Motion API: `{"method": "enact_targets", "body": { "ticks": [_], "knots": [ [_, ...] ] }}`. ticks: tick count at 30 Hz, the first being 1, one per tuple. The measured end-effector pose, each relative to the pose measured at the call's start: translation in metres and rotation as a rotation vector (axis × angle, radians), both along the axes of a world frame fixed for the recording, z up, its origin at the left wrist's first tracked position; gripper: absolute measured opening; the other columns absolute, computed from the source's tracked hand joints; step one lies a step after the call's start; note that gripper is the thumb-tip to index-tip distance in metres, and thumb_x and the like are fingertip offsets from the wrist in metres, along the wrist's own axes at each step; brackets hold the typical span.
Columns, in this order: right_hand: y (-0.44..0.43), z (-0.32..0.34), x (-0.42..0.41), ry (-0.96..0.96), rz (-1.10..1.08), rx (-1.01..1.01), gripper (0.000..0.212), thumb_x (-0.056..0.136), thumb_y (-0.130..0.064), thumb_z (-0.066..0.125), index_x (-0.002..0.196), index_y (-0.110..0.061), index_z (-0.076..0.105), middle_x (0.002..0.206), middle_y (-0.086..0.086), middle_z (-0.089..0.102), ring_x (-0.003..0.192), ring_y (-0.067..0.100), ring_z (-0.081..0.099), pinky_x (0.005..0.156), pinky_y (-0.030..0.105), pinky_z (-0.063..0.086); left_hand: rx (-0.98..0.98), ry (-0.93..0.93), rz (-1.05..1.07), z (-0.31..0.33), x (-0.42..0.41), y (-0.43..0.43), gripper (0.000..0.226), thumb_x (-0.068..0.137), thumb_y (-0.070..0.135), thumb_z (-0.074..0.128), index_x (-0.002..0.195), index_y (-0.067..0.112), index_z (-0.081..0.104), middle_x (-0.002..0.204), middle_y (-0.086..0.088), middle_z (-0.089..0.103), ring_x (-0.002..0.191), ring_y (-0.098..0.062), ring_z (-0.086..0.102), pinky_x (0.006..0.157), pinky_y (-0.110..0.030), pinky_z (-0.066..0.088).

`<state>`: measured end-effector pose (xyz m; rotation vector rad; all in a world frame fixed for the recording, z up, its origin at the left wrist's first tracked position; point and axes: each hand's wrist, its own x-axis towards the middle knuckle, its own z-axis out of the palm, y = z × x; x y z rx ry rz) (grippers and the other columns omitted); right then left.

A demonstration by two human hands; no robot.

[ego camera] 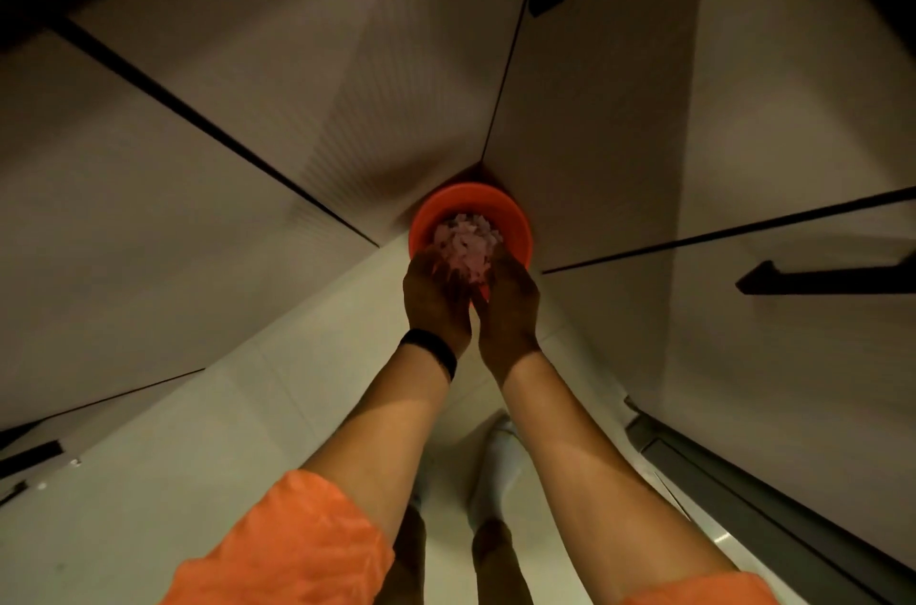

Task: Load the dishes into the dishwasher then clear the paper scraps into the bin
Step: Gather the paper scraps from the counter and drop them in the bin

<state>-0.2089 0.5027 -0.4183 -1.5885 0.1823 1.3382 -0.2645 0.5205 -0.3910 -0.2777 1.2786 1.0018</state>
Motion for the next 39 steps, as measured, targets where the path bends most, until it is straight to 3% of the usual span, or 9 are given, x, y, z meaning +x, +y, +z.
{"method": "enact_targets", "body": {
  "ticks": [3,6,9,11,15,20,25,32,39],
  "knots": [
    [-0.007,0.043,0.004,-0.020,0.016,-0.013,0.033,0.100,-0.017,0.056,0.133,-0.014,0.061,0.120,0.008,0.069,0.108,0.022,0.066,0.097,0.043,0.057,-0.024,-0.004,-0.009,0.033,-0.003,-0.007,0.029,0.105,0.035,0.042,0.119,0.018,0.062,0.116,-0.010,0.068,0.107,-0.026,0.065,0.084,-0.035,0.053],
    [-0.015,0.099,0.003,-0.061,0.045,-0.020,0.026,0.100,-0.015,0.055,0.124,-0.017,0.065,0.118,0.008,0.068,0.109,0.023,0.065,0.101,0.045,0.054,-0.060,0.017,0.019,0.080,-0.003,-0.010,0.032,0.106,0.038,0.041,0.112,0.017,0.064,0.124,-0.013,0.068,0.109,-0.026,0.065,0.094,-0.037,0.053],
    [-0.023,0.169,0.003,-0.105,0.100,-0.045,0.016,0.100,-0.018,0.056,0.106,-0.030,0.064,0.124,0.007,0.064,0.114,0.024,0.061,0.106,0.045,0.050,0.013,-0.012,-0.032,0.141,-0.004,-0.021,0.045,0.107,0.040,0.038,0.138,0.012,0.055,0.140,-0.015,0.058,0.128,-0.029,0.055,0.112,-0.042,0.042],
    [-0.029,0.209,0.004,-0.100,0.141,0.007,0.019,0.101,-0.017,0.057,0.114,-0.025,0.067,0.127,0.003,0.063,0.116,0.020,0.060,0.105,0.044,0.050,0.055,-0.022,-0.060,0.180,-0.006,-0.031,0.048,0.107,0.039,0.035,0.146,0.013,0.049,0.151,-0.011,0.047,0.140,-0.028,0.043,0.119,-0.042,0.031],
    [-0.052,0.298,0.007,-0.109,0.208,0.138,0.024,0.102,-0.018,0.056,0.123,-0.021,0.068,0.124,-0.002,0.065,0.110,0.006,0.061,0.104,0.042,0.052,0.149,-0.023,-0.085,0.266,-0.010,-0.052,0.051,0.108,0.042,0.030,0.142,0.012,0.053,0.148,-0.012,0.052,0.139,-0.025,0.046,0.120,-0.041,0.031],
    [-0.069,0.375,0.015,-0.125,0.249,0.249,0.021,0.102,-0.020,0.056,0.117,-0.026,0.070,0.126,0.000,0.066,0.117,0.011,0.061,0.102,0.039,0.054,0.259,-0.025,-0.089,0.341,-0.005,-0.068,0.051,0.108,0.042,0.031,0.139,0.010,0.057,0.142,-0.012,0.058,0.135,-0.025,0.051,0.120,-0.040,0.032],
    [-0.074,0.417,0.027,-0.121,0.230,0.378,0.020,0.101,-0.016,0.057,0.110,-0.024,0.073,0.117,-0.001,0.071,0.112,0.011,0.065,0.095,0.032,0.056,0.379,-0.027,-0.101,0.381,0.001,-0.070,0.048,0.107,0.041,0.035,0.130,0.010,0.063,0.130,-0.010,0.067,0.122,-0.022,0.061,0.115,-0.038,0.038],
    [-0.061,0.426,0.043,-0.129,0.231,0.484,0.019,0.099,-0.012,0.059,0.109,-0.017,0.075,0.112,0.002,0.074,0.109,0.013,0.069,0.096,0.036,0.056,0.459,-0.013,-0.140,0.398,0.017,-0.054,0.044,0.105,0.038,0.040,0.127,0.009,0.064,0.119,-0.009,0.073,0.118,-0.023,0.065,0.108,-0.035,0.045],
    [-0.002,0.432,0.066,-0.275,0.233,0.577,0.017,0.098,-0.010,0.061,0.107,-0.014,0.075,0.106,0.003,0.076,0.105,0.015,0.071,0.096,0.037,0.057,0.522,-0.048,-0.228,0.403,0.036,0.017,0.043,0.105,0.037,0.043,0.131,0.009,0.062,0.120,-0.010,0.073,0.115,-0.023,0.066,0.103,-0.035,0.048]
  ]
}}
